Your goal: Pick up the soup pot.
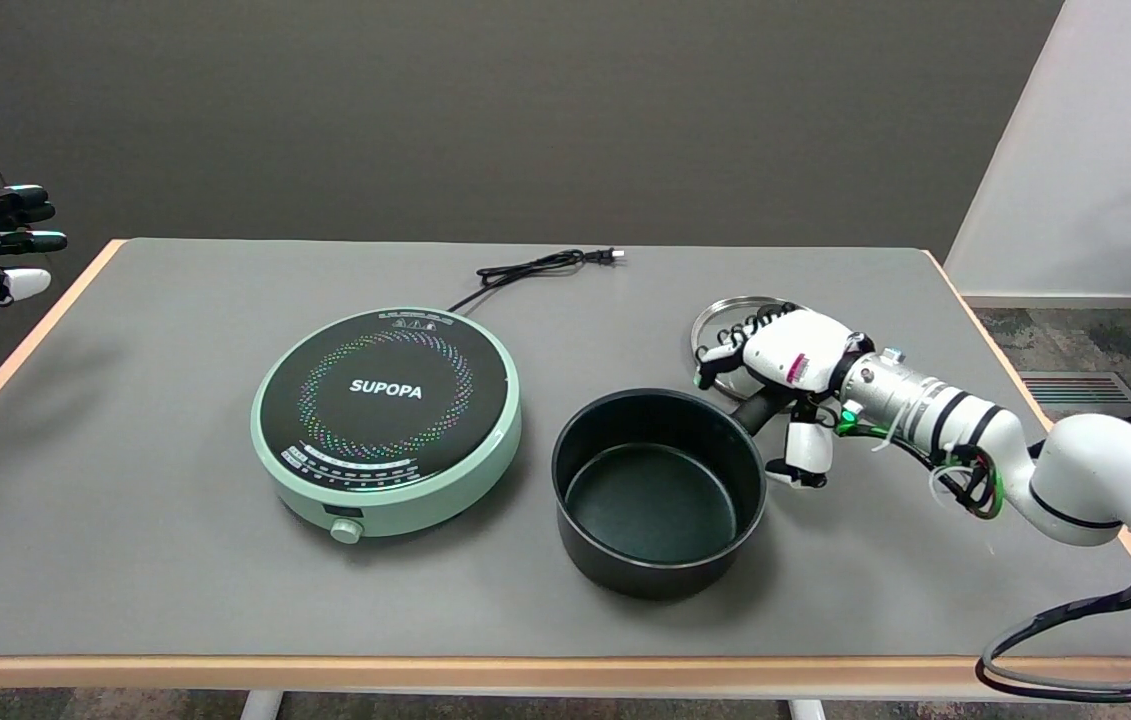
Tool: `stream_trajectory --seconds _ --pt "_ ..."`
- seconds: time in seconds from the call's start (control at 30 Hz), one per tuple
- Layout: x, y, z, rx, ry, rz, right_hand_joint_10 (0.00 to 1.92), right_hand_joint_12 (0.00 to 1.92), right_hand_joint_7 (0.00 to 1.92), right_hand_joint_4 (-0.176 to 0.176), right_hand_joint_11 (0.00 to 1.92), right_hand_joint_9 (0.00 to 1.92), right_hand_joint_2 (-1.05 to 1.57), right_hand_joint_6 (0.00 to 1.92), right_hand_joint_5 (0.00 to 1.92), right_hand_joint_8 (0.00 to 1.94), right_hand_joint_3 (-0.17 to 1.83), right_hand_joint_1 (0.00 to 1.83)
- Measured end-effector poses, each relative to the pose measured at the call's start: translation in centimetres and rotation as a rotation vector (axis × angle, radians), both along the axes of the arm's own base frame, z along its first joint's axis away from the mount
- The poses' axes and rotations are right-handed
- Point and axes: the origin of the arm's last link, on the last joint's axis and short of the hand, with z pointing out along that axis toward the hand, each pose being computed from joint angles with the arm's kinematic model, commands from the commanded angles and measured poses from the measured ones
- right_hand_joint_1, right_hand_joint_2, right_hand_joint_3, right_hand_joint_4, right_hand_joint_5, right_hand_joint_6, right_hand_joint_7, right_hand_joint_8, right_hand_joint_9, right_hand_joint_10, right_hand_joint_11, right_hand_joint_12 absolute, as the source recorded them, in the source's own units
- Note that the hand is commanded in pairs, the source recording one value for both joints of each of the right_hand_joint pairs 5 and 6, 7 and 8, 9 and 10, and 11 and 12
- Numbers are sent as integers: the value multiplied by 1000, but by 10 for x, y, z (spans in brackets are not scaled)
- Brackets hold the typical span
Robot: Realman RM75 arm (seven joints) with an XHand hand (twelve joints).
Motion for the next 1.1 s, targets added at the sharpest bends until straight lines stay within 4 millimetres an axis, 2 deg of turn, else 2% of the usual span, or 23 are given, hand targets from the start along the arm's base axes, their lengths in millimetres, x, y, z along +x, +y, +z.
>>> stream_trajectory --seconds 0.43,0.47,0.5,0.67,0.77,0.9,1.0,1.1 --pt "-5 0 0 -4 -7 -11 976 976 976 176 976 976 -200 976 976 976 1088 1002" --pt "-5 0 0 -4 -7 -12 1010 1010 1010 135 1010 1010 -180 1010 1010 1010 1029 1006" --pt "-5 0 0 -5 -7 -12 1035 1035 1035 17 1035 1035 -161 1035 1035 1035 983 1014" --pt "-6 0 1 -9 -13 -15 1192 1192 1192 -25 1192 1192 12 1192 1192 1192 974 1052" --pt "-6 0 2 -13 -22 -17 1307 1307 1307 -61 1307 1307 207 1307 1307 1307 947 1095" --pt "-7 0 3 -18 -31 -19 1491 1491 1491 -107 1491 1491 482 1491 1491 1491 767 1128" --pt "-7 -1 4 -24 -36 -20 1581 1581 1581 -108 1581 1581 630 1581 1581 1581 622 1157" --pt "-7 -1 5 -29 -40 -19 1633 1633 1633 -101 1633 1633 646 1633 1633 1633 734 1151"
